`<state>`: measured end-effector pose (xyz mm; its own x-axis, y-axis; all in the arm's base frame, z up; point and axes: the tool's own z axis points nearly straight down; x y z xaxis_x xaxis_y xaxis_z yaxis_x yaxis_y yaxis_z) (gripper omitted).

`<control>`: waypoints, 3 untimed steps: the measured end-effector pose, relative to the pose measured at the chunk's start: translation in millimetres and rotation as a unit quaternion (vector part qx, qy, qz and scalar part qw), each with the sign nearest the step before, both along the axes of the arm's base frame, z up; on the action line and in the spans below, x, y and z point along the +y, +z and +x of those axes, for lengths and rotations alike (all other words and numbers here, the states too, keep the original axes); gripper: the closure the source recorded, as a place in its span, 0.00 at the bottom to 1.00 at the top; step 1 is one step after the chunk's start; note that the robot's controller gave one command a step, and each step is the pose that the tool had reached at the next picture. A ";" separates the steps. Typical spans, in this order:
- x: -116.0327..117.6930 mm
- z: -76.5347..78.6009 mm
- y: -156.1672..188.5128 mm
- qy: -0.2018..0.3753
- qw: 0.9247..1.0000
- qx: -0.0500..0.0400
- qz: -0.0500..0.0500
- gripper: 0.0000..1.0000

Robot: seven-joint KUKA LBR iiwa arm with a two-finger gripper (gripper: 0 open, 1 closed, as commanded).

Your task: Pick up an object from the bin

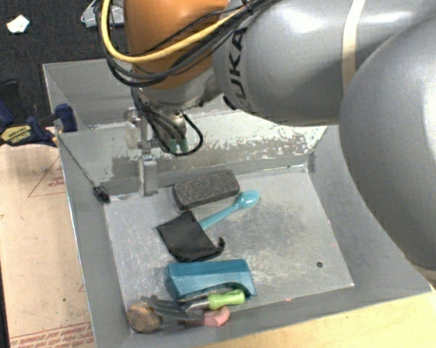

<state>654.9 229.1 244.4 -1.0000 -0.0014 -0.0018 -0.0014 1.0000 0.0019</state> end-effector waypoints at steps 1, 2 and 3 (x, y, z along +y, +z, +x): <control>-4.0 -1.1 -13.2 0.023 1.000 -0.003 0.001 0.00; -34.5 -2.9 -18.1 0.053 0.999 -0.003 0.001 0.00; -43.8 -3.9 -91.4 0.088 0.996 -0.005 0.001 0.00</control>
Offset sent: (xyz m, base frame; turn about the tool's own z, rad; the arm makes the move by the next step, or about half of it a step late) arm -0.0029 -0.0339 -0.0174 -0.1079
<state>651.0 185.3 153.0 -0.9841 -0.1773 -0.0121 -0.1774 0.9841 0.0038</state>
